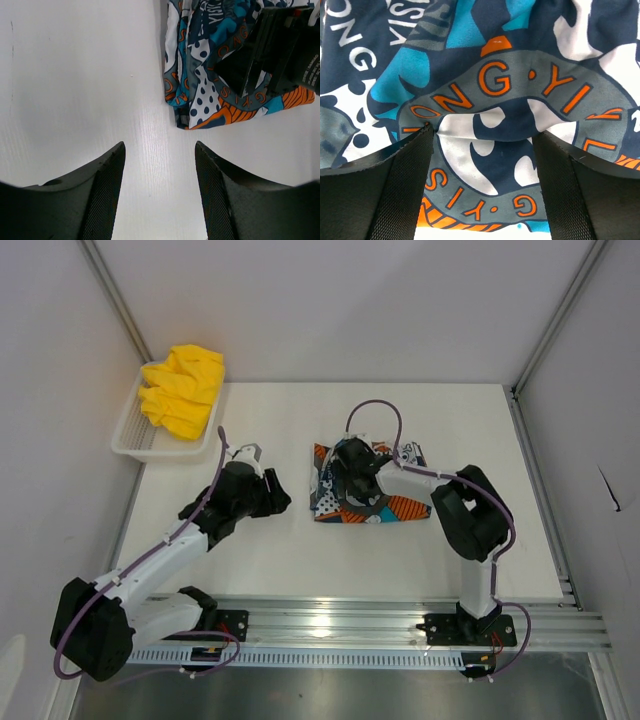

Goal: Fold and stack the shorts

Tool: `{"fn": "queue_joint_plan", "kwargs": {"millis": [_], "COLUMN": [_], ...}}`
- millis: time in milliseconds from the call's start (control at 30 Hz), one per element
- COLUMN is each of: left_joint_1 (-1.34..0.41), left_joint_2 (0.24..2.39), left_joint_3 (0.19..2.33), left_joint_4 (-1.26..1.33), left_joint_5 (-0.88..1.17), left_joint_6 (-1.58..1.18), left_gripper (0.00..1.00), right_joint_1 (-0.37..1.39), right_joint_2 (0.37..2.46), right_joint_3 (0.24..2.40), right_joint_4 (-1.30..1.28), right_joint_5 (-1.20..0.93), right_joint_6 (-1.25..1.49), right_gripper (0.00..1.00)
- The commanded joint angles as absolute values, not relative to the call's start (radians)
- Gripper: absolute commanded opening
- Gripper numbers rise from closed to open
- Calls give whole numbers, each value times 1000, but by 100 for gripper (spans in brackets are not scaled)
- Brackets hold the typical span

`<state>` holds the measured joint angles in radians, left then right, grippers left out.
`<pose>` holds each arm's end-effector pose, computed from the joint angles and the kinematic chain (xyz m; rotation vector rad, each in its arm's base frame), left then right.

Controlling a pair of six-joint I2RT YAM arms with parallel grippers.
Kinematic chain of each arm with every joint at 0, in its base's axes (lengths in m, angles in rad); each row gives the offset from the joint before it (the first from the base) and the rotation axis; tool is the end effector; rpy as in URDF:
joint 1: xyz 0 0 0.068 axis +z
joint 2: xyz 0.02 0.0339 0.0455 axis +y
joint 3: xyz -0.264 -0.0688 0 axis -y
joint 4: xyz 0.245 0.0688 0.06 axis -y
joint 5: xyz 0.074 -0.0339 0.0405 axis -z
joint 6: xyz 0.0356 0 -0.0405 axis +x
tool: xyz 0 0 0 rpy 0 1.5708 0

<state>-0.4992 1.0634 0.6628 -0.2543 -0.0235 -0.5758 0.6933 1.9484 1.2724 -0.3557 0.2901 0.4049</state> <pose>0.2003 -0.1082 0.2372 -0.1007 2.2826 -0.5535 0.3153 0.2488 0.1596 -0.2630 2.5233 0.0497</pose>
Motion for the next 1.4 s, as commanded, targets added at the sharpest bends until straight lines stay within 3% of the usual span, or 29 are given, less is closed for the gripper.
{"fn": "queue_joint_plan", "kwargs": {"millis": [0, 233, 367, 400, 567, 800, 1133, 1367], "left_joint_1": [-503, -502, -503, -503, -505, -505, -508, -511], "left_joint_2": [1029, 1016, 1020, 1023, 1008, 971, 972, 995], "left_joint_3": [680, 680, 680, 681, 696, 693, 657, 621], "left_joint_4": [-265, -270, -261, -259, -281, -290, -242, -201], "left_joint_5": [-34, -22, -8, -8, 28, 44, 81, 92], "left_joint_6": [-555, -549, -548, -548, -538, -534, -529, -529], "left_gripper": [61, 61, 61, 61, 61, 61, 61, 61], "right_joint_1": [638, 414, 264, 238, 207, 141, 46, -8], "right_joint_2": [1987, 1913, 1954, 1977, 2052, 2210, 2358, 2394], "right_joint_3": [1282, 1190, 1276, 1301, 1472, 1649, 1920, 1991], "right_joint_4": [-396, -348, -405, -416, -557, -663, -744, -715], "right_joint_5": [305, 169, -69, -107, -17, 149, 199, 259], "right_joint_6": [322, 175, 120, 118, 74, 31, -26, -169], "right_gripper": [81, 81, 64, 66, 77, 79, 82, 83]}}
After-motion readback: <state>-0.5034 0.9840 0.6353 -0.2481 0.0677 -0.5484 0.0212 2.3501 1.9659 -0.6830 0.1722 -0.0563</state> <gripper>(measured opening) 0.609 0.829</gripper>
